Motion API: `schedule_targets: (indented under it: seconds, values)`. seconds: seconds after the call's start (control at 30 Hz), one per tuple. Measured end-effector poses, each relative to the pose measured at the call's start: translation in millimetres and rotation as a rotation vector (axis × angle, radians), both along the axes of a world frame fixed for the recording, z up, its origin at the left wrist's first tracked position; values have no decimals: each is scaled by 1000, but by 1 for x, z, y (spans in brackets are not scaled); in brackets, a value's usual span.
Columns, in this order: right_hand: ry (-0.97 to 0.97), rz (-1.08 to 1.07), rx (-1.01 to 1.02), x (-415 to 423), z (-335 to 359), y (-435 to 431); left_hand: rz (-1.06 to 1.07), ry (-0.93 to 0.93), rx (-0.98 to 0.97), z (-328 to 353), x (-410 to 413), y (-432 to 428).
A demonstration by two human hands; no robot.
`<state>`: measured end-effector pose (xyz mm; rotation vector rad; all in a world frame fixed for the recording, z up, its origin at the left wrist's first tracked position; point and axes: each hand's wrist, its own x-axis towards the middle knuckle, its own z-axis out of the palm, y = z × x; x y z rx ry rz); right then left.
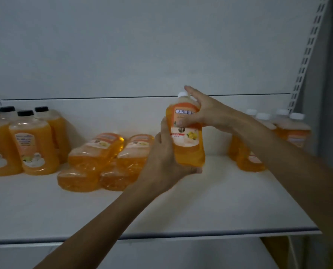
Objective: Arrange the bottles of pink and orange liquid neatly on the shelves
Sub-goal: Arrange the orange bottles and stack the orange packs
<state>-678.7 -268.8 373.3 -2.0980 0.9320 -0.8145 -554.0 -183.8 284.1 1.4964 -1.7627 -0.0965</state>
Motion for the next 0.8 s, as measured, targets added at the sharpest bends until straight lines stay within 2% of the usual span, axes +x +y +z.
schedule_targets:
  seconds: [0.13, 0.3, 0.43, 0.5, 0.63, 0.8]
  values:
    - [193, -26, -66, -46, -14, -3, -73, -4, 0, -36, -36, -12]
    - [240, -51, -136, -81, -44, -13, -103, 21, -20, -70, -66, -22]
    - [212, -51, -263, -92, -55, -21, -21, -100, -2, -76, -70, -31]
    - [267, -49, -391, -92, -58, -27, 15, -163, 113, -75, -72, -30]
    - [288, -78, -458, -94, -63, -40, 89, -341, 293, -76, -76, -29]
    - [493, -184, -676, -87, -62, -60, 127, -480, 286, -75, -76, -28]
